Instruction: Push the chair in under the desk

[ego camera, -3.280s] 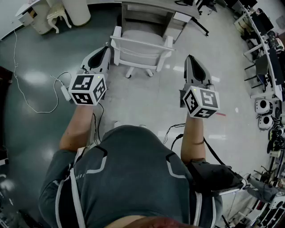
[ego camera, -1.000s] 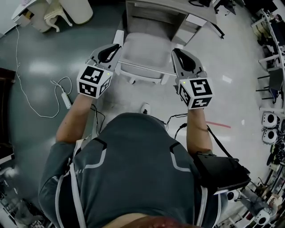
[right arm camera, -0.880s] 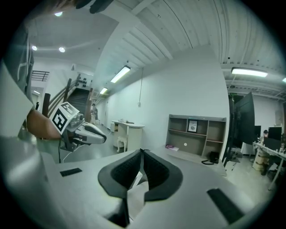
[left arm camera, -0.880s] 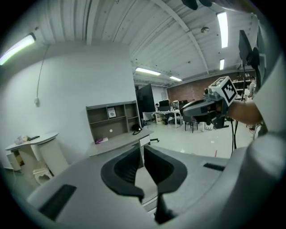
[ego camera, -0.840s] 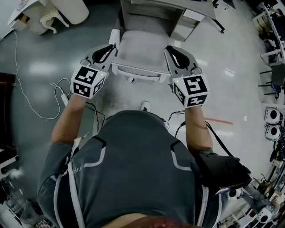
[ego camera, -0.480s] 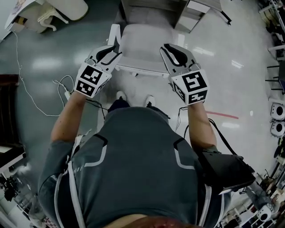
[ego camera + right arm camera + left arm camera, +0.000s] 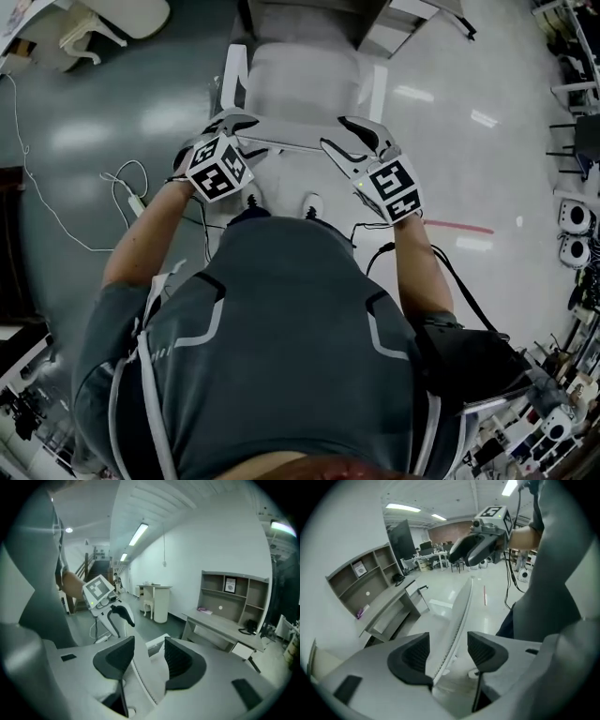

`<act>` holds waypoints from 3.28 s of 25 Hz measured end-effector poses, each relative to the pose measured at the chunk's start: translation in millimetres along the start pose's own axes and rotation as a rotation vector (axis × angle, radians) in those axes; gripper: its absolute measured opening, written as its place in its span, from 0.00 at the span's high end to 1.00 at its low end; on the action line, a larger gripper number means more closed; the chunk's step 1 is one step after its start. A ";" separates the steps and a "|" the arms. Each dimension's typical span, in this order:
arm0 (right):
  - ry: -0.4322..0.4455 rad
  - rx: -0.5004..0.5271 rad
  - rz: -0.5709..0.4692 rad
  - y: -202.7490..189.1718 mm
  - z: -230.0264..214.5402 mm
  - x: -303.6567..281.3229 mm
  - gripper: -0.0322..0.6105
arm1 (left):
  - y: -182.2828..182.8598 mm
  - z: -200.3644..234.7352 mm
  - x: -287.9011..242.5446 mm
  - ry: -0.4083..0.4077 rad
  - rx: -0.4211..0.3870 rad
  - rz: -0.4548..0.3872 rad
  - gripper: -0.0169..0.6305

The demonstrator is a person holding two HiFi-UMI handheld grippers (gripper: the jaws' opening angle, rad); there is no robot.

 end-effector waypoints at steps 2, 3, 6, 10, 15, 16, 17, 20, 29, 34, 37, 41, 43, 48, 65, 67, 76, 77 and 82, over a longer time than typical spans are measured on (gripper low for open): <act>0.012 0.024 0.072 -18.2 8.8 -16.7 0.61 | -10.4 -3.7 -13.5 -0.004 -0.063 0.042 0.58; 0.019 0.036 0.108 -28.1 12.8 -24.8 0.61 | -14.8 -4.5 -20.7 -0.004 -0.080 0.054 0.58; 0.031 0.100 0.228 -59.1 22.2 -44.1 0.60 | -25.0 -3.2 -40.0 0.011 -0.110 0.091 0.58; 0.020 0.152 0.327 -85.8 29.6 -60.4 0.60 | -33.0 -6.8 -53.9 0.003 -0.152 0.129 0.59; -0.010 0.268 0.411 -107.0 28.5 -80.8 0.60 | -30.0 1.9 -61.3 0.038 -0.198 0.161 0.74; -0.022 0.279 0.423 -108.3 26.5 -82.2 0.60 | -28.3 2.8 -62.9 0.044 -0.214 0.164 0.74; -0.033 0.281 0.430 -108.7 24.8 -82.6 0.61 | -27.5 2.8 -64.9 0.051 -0.234 0.171 0.74; -0.065 0.275 0.435 -108.4 22.3 -81.8 0.71 | -30.5 -0.8 -70.1 0.073 -0.327 0.230 0.79; -0.041 0.248 0.492 -111.2 16.8 -86.1 0.71 | -30.3 -0.1 -78.9 0.076 -0.397 0.232 0.83; -0.015 0.216 0.530 -113.5 16.0 -85.0 0.71 | -29.0 -2.7 -80.0 0.001 -0.403 0.210 0.84; -0.013 0.206 0.546 -112.0 13.7 -87.3 0.71 | -31.0 -0.2 -85.4 -0.009 -0.409 0.179 0.87; -0.013 0.178 0.568 -111.8 11.8 -91.7 0.70 | -33.3 3.8 -91.0 0.036 -0.454 0.169 0.91; -0.012 0.166 0.579 -109.7 12.1 -93.7 0.70 | -35.6 6.2 -90.6 -0.007 -0.440 0.190 0.91; -0.043 0.140 0.580 -99.3 13.8 -103.3 0.70 | -42.6 20.8 -85.0 0.003 -0.485 0.231 0.89; -0.113 0.076 0.586 -60.9 -10.2 -148.4 0.69 | -62.4 86.3 -79.3 -0.013 -0.555 0.242 0.87; -0.091 0.072 0.594 -58.0 -20.3 -151.2 0.69 | -57.6 95.5 -81.5 -0.001 -0.556 0.232 0.87; 0.005 0.032 0.626 -46.9 -64.6 -166.6 0.70 | -35.4 140.5 -98.9 0.027 -0.549 0.200 0.85; 0.005 0.023 0.629 -47.6 -68.4 -167.7 0.70 | -33.0 144.7 -100.8 0.041 -0.554 0.195 0.85; -0.023 0.069 0.617 -36.6 -103.2 -176.4 0.70 | -17.7 175.3 -109.1 0.054 -0.517 0.237 0.84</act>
Point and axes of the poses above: the fingertips, and each gripper's own axes: x backward along the fingers, z to its left, y out of its top, the point moved 1 cm from there along x, backward along the fingers, and after that the axes turned 11 degrees about z, right-handed, at the moved point
